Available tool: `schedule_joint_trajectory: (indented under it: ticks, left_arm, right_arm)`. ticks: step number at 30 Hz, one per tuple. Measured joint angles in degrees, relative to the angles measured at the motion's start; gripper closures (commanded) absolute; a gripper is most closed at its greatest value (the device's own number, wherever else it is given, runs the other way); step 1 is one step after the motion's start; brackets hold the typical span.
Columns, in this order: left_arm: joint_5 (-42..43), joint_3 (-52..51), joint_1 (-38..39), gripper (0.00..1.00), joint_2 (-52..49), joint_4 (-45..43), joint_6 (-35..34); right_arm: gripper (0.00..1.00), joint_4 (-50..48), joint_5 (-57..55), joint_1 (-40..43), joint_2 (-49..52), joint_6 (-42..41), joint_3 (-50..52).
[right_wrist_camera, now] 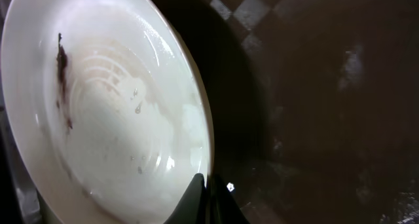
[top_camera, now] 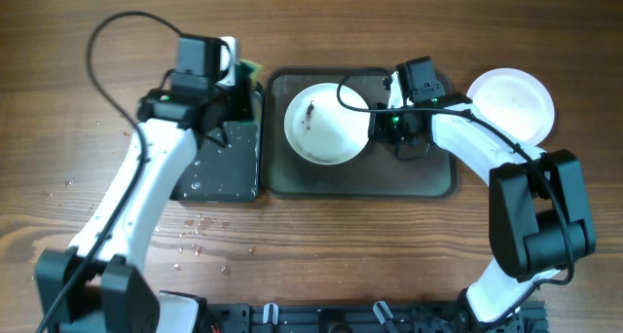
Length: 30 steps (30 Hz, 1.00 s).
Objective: Clean dirty plates on tray and stack at the side
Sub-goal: 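Lower the sponge in the left gripper into the held plate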
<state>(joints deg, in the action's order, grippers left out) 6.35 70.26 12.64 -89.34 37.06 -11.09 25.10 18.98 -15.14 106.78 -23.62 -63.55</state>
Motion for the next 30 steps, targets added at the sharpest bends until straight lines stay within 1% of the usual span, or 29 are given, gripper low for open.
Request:
schedule_joint_trajectory:
  ticks: [6,11,18,30]
  left_arm:
    - [0.9,0.0,4.7,0.96,-6.1,-3.3,-2.4]
    - [2.2,0.0,6.7,0.96,-9.7,-6.7,-5.2]
    - [5.6,0.0,7.3,0.96,-12.3,-10.1,-6.5]
    - [5.8,0.0,7.6,0.96,-16.3,-11.6,-6.9]
  right_arm:
    - [0.96,1.1,1.9,0.0,0.0,1.5,0.0]
    - [0.96,1.9,2.3,0.0,0.0,2.6,0.0]
    - [0.96,1.9,2.9,0.0,0.0,3.9,0.0]
    - [0.96,1.9,5.0,0.0,0.0,7.3,0.0]
